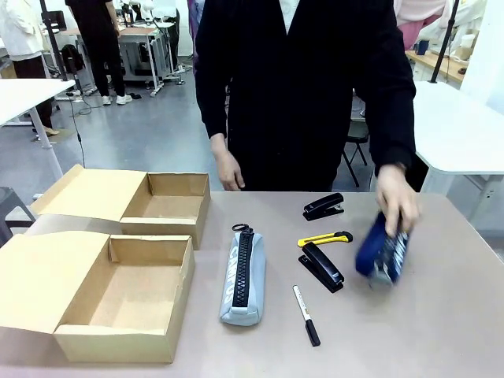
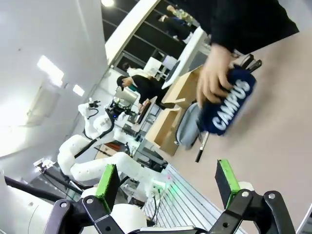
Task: Place items inside the box.
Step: Pick up a Pencil pouch or Stapler and place it inside the Mailer Box closest to the robot.
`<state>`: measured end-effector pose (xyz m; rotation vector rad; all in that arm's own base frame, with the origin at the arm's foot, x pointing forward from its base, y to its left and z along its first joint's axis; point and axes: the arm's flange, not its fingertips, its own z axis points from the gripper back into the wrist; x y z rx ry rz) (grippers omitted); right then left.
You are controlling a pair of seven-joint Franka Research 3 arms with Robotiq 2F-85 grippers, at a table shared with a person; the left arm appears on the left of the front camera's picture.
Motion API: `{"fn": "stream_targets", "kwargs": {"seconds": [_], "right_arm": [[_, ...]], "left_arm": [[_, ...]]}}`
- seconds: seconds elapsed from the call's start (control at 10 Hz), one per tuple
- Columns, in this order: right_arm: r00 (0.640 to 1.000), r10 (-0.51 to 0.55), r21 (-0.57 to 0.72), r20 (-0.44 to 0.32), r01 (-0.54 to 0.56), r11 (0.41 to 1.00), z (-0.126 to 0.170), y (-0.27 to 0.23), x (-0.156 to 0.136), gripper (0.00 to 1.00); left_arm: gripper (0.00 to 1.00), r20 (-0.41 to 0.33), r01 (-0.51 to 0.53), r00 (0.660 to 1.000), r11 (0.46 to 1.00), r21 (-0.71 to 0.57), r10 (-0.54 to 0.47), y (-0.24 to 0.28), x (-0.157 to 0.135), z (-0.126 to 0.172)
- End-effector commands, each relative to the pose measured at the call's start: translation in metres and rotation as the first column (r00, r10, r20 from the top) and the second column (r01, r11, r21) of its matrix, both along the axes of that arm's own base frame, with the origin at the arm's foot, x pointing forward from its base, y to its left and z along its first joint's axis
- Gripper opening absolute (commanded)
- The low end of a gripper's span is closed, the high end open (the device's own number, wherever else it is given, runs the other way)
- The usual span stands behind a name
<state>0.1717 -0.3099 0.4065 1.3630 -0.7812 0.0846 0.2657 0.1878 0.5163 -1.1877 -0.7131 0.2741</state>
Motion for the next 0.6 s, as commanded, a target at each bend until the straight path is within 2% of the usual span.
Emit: {"fn": "stream_targets", "kwargs": {"seconds": [0.0,0.2,0.3,0.4,0.5], "right_arm": [[0.999,-0.035,-0.052,-0.006,0.035,0.998,0.010,-0.003,0.009,1.00],[0.999,-0.044,-0.094,-0.019,0.042,0.995,0.019,0.007,0.019,1.00],[0.998,-0.049,-0.173,-0.032,0.043,0.984,0.030,0.026,0.033,1.00],[1.000,0.004,-0.287,-0.001,-0.004,0.958,0.045,0.058,0.053,1.00],[0.999,0.049,-0.439,0.009,-0.040,0.897,0.061,0.103,0.083,1.00]], "left_arm": [[1.00,0.031,0.003,1.000,1.000,-0.003,-0.003,-0.001,0.001,0.001],[1.00,0.031,0.003,1.000,1.000,-0.003,-0.003,-0.001,0.001,0.001],[1.00,0.031,0.003,1.000,1.000,-0.003,-0.003,-0.001,0.001,0.001],[1.00,0.031,0.003,1.000,1.000,-0.003,-0.003,-0.001,0.001,0.001],[1.00,0.031,0.003,1.000,1.000,-0.003,-0.003,-0.001,0.001,0.001]]}}
